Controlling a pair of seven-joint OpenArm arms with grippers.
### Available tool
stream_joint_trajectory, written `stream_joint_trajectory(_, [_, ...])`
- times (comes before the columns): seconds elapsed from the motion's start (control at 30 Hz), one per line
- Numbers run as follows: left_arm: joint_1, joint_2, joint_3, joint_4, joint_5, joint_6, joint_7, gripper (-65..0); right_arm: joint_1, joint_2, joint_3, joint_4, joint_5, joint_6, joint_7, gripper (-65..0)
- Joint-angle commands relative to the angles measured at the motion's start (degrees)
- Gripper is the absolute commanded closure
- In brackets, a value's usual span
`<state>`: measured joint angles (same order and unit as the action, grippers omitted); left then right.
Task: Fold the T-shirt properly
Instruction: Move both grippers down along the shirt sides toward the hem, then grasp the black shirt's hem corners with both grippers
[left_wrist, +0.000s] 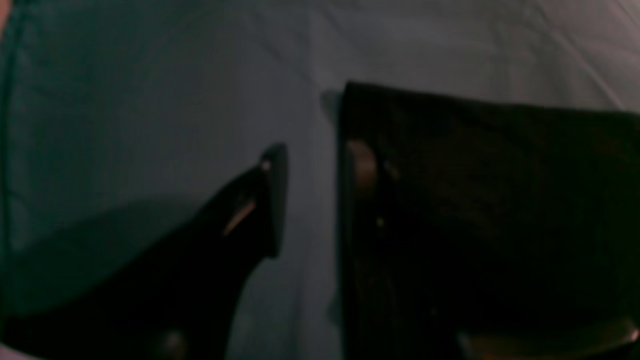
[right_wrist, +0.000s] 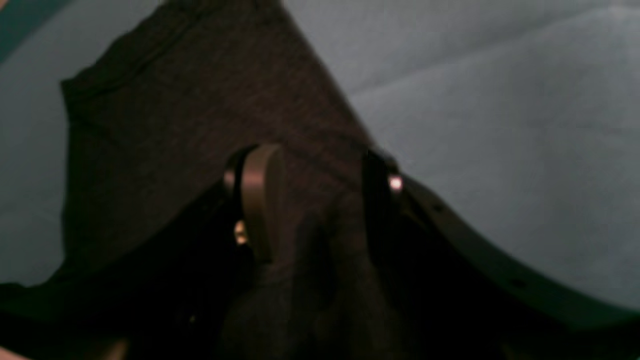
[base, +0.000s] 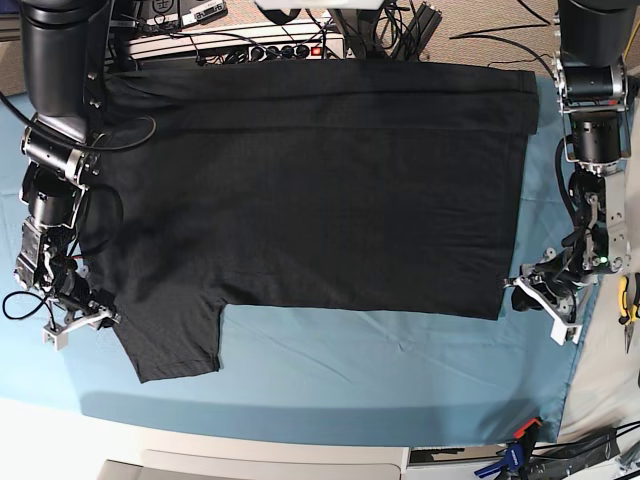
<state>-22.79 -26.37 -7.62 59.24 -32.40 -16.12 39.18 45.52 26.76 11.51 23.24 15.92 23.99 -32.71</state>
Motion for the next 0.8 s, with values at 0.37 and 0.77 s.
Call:
stream_joint_trajectory(0.37, [-5.0, 1.1, -0.4, -5.9, -0.6, -0.4, -1.6, -20.9, 2.1, 1.0, 0.2, 1.0, -1.0, 0.3, 3.3, -25.8])
stream_joint_trajectory(0.77, [-5.0, 1.1, -0.4, -9.1, 0.9, 0.9, -2.4, -20.9, 2.1, 1.8, 0.2, 1.0, -7.6, -5.0, 2.8, -25.8])
